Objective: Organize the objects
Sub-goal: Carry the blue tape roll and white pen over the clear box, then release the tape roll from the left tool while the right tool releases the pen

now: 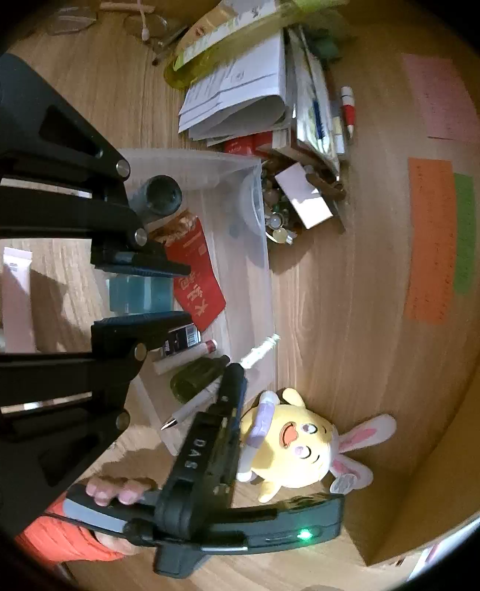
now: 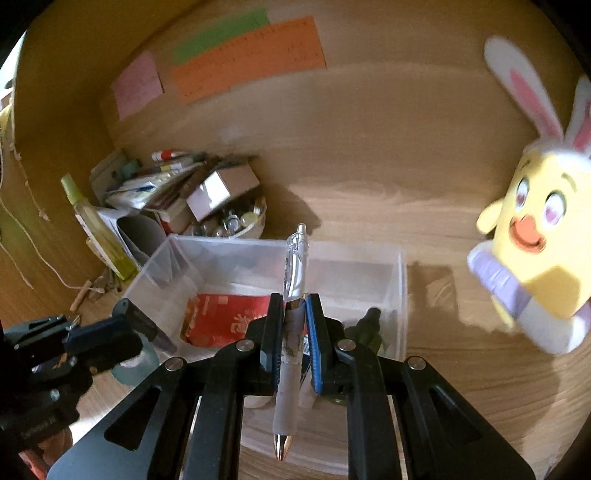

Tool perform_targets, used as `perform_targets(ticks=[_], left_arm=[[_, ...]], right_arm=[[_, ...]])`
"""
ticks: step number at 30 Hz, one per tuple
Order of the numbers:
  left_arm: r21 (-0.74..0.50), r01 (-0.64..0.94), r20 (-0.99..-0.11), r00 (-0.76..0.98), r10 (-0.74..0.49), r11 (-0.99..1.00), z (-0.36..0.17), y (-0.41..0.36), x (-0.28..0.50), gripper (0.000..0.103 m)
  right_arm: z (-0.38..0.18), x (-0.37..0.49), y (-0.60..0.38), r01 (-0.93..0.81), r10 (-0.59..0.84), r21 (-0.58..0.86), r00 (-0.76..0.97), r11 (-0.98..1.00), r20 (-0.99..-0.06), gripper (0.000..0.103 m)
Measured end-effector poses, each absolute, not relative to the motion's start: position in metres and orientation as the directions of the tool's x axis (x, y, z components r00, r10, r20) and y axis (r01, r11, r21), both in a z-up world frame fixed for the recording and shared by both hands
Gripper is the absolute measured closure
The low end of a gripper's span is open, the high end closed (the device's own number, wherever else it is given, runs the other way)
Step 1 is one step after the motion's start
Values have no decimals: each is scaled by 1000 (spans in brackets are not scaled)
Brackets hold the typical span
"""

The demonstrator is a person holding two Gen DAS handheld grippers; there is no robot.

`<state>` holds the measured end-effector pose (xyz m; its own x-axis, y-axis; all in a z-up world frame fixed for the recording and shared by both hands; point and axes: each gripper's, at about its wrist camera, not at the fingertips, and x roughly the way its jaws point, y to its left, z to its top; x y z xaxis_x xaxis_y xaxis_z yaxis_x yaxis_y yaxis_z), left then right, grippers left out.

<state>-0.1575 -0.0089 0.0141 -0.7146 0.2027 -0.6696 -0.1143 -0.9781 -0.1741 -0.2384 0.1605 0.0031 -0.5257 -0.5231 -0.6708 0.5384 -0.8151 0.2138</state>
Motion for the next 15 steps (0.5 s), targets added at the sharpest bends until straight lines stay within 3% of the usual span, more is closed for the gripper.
perform_targets(ticks=[15], left_arm=[[-197,-142,-705,-667,241,-970,-7,0,-167,85]], right_arm=[[-22,-249,147,545,-493,204,-459,-813,-739,92]])
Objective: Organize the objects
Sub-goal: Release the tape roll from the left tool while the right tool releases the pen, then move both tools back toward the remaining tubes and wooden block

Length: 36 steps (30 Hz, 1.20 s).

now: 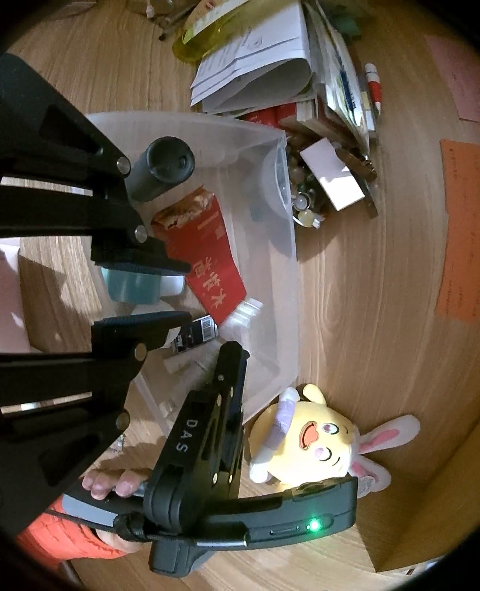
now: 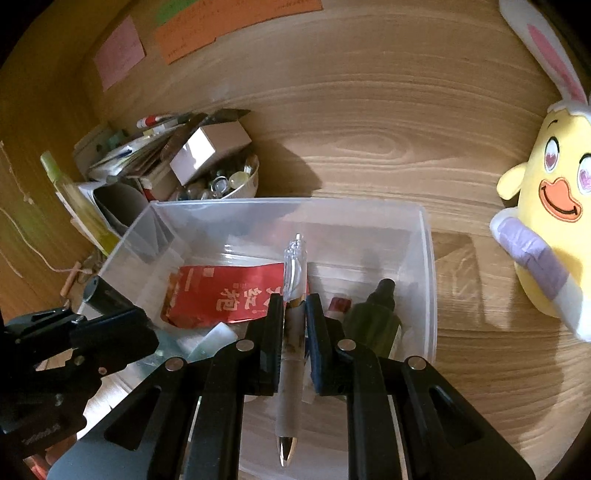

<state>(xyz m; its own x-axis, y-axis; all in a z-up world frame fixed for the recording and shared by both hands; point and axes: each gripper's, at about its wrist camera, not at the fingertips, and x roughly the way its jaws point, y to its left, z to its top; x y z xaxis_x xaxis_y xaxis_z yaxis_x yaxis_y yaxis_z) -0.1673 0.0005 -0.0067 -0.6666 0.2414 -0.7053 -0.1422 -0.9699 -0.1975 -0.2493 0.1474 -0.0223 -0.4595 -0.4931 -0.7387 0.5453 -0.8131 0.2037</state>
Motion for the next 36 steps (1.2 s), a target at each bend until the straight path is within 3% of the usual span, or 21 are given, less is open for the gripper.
perform_targets(ticks=[6,11,14,24,36], left_arm=[[-199,-158,-683,-686,252,-967,7,1,-155,85],[-177,-159,-658,-714,237,-971,19,2,-138,64],[-165,-161,-648,-726,231,-973,23,1,-127,58],[-126,-155,-652,-731,200,-980,18,-1,-92,37],[-130,-124,-733,-656,179,-984,-21,-7,-67,36]], right_arm=[[-14,-243,149,553,-480,171,-480,-815,-734,84],[6,-226,155,561,-481,134,-535,-817,-695,65],[17,-210,161,565,-471,90,-578,-820,-666,56],[22,-161,190,568,-462,49,-613,-821,-641,55],[-13,-127,204,548,-394,8,-590,-836,-705,50]])
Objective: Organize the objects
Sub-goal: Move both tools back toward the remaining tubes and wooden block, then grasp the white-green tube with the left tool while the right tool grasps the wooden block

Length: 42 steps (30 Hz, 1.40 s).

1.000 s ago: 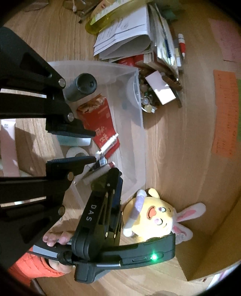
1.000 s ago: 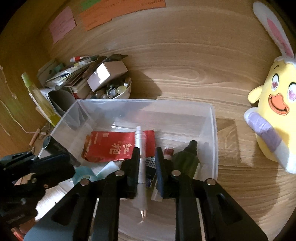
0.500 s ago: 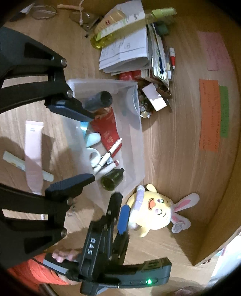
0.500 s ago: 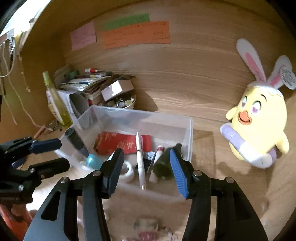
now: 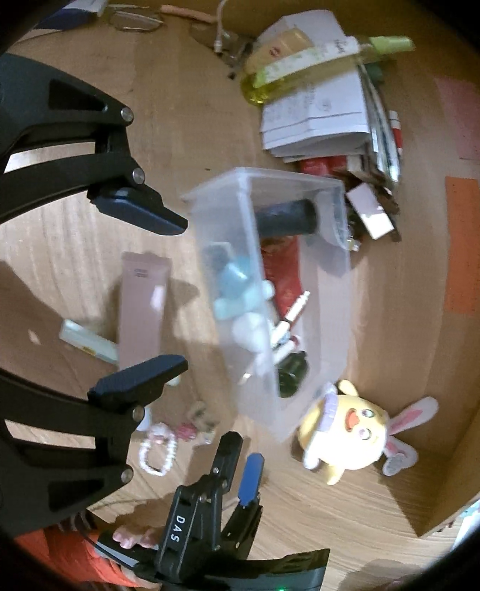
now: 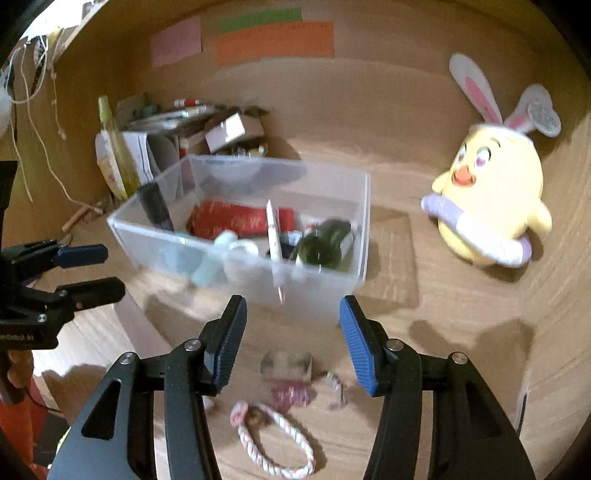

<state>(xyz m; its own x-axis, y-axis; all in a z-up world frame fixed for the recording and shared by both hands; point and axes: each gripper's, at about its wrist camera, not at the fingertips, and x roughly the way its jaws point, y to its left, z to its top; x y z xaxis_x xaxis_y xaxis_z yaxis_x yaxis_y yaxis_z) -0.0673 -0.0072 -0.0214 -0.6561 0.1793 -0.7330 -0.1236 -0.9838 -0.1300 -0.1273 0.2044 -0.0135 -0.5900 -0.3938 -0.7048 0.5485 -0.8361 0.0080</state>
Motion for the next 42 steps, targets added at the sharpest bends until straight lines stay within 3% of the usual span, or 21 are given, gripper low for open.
perform_targets(ticks=[3,14,20,26,30,32,34,42], left_arm=[[-156,-122,-747,-635,198,-980,-30,-8,-58,36],[-153,-166,-804,-552,221,-974,-58,5,-42,37],[-118,-188,-813,-546,204,-975,-67,16,-46,57],[-107,-204,-799,-565,207,-973,-69,20,-54,68],[-114,-209,-797,-565,215,-971,-68,23,-62,78],[-131,-215,-798,-556,232,-968,-68,23,-63,88],[-136,-202,-799,-557,228,-970,-68,22,-63,88],[-156,-134,-800,-564,205,-979,-66,8,-55,88]], right_arm=[[-22,-124,211,531,-375,7,-591,-848,-714,40],[-51,-126,213,515,-326,-2,-546,-857,-772,40],[-58,-121,202,528,-289,-62,-556,-847,-780,40],[-66,-128,198,530,-276,-65,-537,-845,-797,40],[-67,-135,202,525,-301,-18,-516,-851,-802,43],[-67,-135,203,528,-313,-7,-514,-849,-799,54],[-67,-134,204,531,-320,-4,-516,-847,-794,61],[-61,-130,207,526,-345,15,-536,-850,-770,62]])
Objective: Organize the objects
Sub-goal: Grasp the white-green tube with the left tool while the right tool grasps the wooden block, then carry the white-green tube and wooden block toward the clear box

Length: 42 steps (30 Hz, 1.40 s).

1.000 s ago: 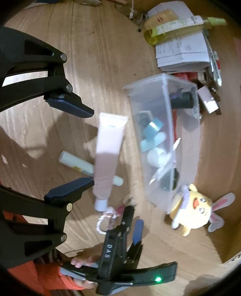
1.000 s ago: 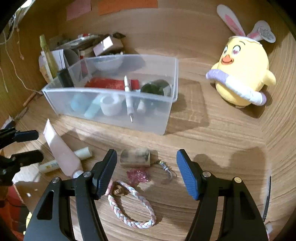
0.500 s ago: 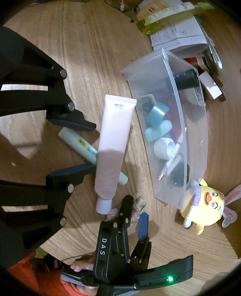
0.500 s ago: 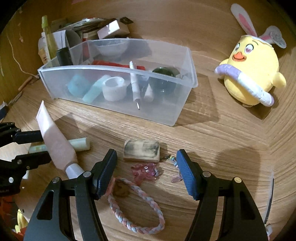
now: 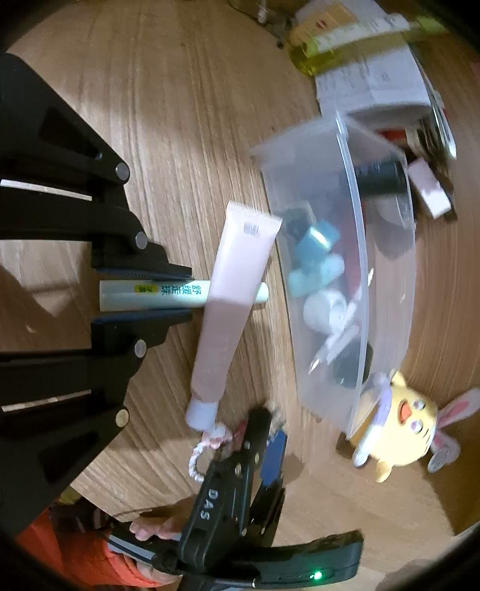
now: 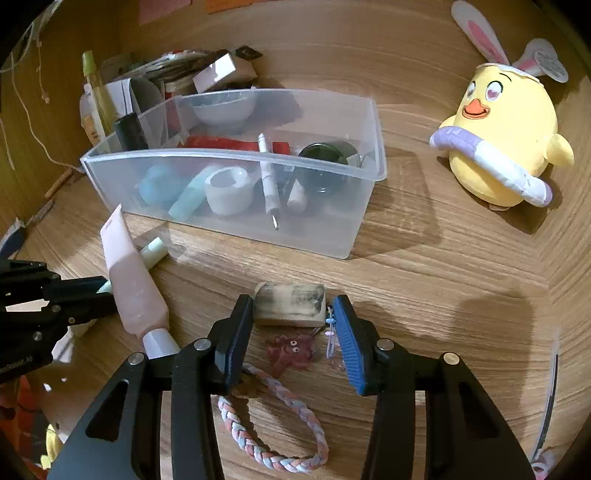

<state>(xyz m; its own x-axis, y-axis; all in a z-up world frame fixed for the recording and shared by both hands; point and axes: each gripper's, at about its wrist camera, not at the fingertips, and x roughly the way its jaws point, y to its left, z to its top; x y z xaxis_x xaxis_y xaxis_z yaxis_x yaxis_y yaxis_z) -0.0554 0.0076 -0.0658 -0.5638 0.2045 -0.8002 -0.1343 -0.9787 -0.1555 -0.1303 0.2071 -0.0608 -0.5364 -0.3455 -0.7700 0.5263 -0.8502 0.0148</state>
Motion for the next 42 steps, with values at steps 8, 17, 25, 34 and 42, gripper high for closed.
perform_targets(ticks=[8,17,25,34,42], left_arm=[[-178,-31,-763,-627,157,-984,-50,-26,-43,88],[-123,-53,-796,-591,130,-991,-53,-25,-41,88],[-77,-77,-809,-577,107,-994,-55,-25,-46,88],[-97,-99,-835,-534,135,-990,-69,-25,-74,87],[-105,-63,-824,-553,123,-992,-69,-36,-80,88]], right_arm=[[-47,-129,224,482,-365,63,-566,-874,-739,62],[-25,-121,229,489,-389,67,-596,-870,-702,62],[-14,-118,228,505,-418,81,-602,-859,-681,62],[8,-121,227,509,-438,80,-639,-857,-632,62],[16,-128,224,513,-457,96,-645,-853,-612,62]])
